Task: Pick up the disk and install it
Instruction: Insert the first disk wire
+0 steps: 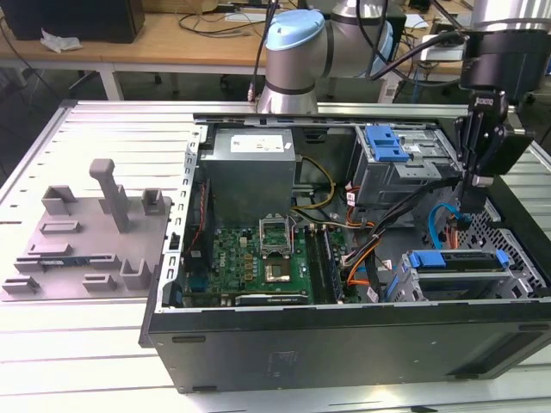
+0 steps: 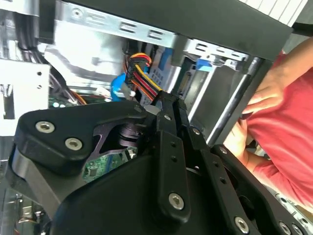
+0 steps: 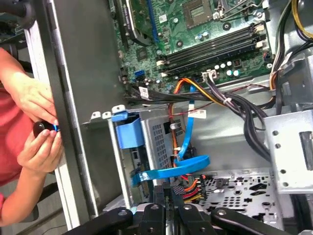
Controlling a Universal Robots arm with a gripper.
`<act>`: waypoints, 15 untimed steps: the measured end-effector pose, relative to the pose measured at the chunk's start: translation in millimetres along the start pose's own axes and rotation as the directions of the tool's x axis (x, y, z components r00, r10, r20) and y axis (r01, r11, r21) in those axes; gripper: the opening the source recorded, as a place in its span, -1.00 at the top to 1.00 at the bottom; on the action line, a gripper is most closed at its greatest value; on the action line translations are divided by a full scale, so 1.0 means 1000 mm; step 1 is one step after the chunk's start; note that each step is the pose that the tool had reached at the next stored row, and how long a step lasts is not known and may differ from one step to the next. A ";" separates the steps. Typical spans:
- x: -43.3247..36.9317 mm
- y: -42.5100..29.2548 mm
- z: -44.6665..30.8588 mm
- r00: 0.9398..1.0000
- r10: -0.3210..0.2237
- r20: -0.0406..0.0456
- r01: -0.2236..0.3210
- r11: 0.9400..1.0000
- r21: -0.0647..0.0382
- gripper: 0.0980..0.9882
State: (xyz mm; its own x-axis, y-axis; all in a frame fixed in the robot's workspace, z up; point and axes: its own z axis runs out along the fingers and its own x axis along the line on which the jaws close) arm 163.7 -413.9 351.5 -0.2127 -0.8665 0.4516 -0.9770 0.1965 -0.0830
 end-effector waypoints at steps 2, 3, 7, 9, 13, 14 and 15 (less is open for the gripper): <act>0.0096 -0.0025 0.0041 1.000 0.000 0.000 0.000 1.000 0.000 0.85; 0.0130 -0.0033 0.0058 1.000 0.000 0.001 0.000 1.000 0.000 0.85; 0.0252 -0.0061 0.0122 1.000 0.000 0.011 0.000 1.000 -0.002 0.85; 0.0297 -0.0071 0.0147 1.000 0.000 0.027 0.000 1.000 -0.005 0.85; 0.0398 -0.0084 0.0199 0.998 -0.002 0.063 0.003 1.000 -0.011 0.85; 0.0416 -0.0082 0.0208 0.998 -0.003 0.068 0.004 1.000 -0.012 0.85; 0.0448 -0.0076 0.0224 0.997 -0.004 0.077 0.005 1.000 -0.013 0.85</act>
State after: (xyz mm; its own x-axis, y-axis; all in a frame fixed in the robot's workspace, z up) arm 161.2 -464.5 352.5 -0.2090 -0.9002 0.3821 -0.9778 0.1977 -0.0692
